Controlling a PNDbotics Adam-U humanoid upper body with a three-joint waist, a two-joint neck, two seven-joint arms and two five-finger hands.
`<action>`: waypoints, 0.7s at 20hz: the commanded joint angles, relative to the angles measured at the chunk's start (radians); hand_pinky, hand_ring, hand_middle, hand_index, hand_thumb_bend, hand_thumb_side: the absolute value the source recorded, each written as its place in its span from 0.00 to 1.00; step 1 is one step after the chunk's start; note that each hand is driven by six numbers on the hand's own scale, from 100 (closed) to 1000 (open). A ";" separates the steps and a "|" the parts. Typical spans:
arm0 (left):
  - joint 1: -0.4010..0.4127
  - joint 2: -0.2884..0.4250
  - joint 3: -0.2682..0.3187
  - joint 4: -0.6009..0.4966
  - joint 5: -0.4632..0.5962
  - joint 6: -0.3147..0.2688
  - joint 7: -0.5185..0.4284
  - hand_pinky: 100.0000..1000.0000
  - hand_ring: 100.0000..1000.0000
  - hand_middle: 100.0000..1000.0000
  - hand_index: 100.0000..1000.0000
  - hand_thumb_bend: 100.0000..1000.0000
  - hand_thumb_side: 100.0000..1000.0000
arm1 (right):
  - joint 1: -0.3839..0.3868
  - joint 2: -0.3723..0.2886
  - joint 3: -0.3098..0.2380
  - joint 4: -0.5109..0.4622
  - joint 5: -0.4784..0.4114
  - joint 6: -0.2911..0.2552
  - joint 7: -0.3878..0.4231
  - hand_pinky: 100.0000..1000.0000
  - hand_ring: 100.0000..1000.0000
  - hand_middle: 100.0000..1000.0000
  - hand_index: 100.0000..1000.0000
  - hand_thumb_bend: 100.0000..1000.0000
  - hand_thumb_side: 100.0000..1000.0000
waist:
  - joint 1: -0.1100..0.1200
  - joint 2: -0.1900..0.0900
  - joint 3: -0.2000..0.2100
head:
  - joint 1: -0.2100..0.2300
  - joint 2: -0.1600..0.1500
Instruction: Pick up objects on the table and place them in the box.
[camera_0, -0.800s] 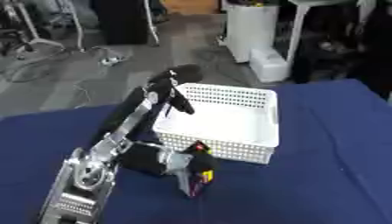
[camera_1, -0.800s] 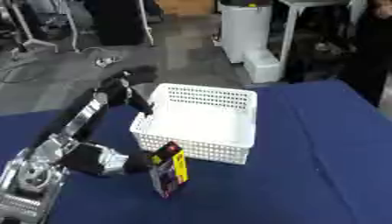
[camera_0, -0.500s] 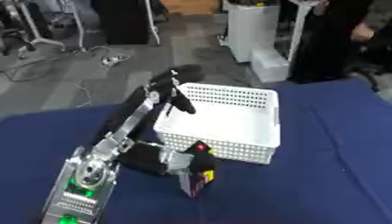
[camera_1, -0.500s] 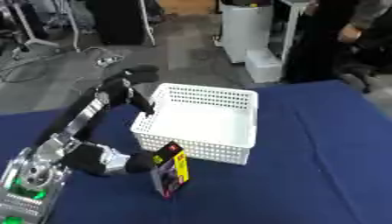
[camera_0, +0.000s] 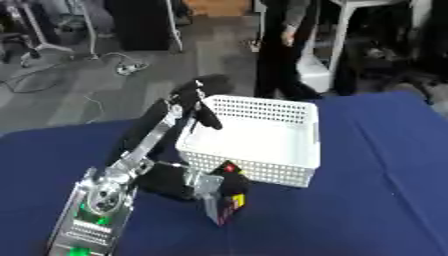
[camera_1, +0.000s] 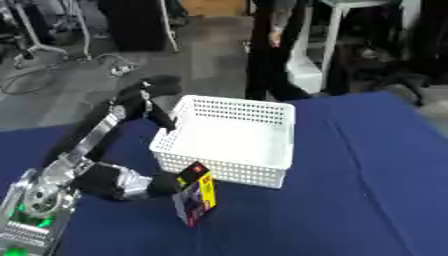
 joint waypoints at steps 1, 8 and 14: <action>-0.011 0.014 0.002 -0.017 -0.048 0.018 -0.031 0.51 0.57 0.93 0.89 0.80 0.70 | -0.009 -0.028 -0.013 -0.013 0.002 -0.095 0.093 0.09 0.19 0.31 0.41 0.00 1.00 | -0.003 -0.004 -0.001 | 0.011 -0.003; -0.011 0.017 -0.002 -0.012 -0.137 0.046 -0.094 0.61 0.63 0.94 0.90 0.85 0.71 | -0.005 -0.024 -0.021 -0.013 0.008 -0.082 0.086 0.09 0.20 0.32 0.41 0.00 1.00 | -0.004 -0.005 -0.015 | -0.014 0.004; -0.011 0.026 -0.002 0.030 -0.184 0.057 -0.151 0.61 0.65 0.94 0.87 0.84 0.72 | -0.002 -0.025 -0.036 -0.013 0.021 -0.062 0.060 0.09 0.20 0.32 0.41 0.00 1.00 | -0.001 -0.009 -0.022 | -0.050 -0.005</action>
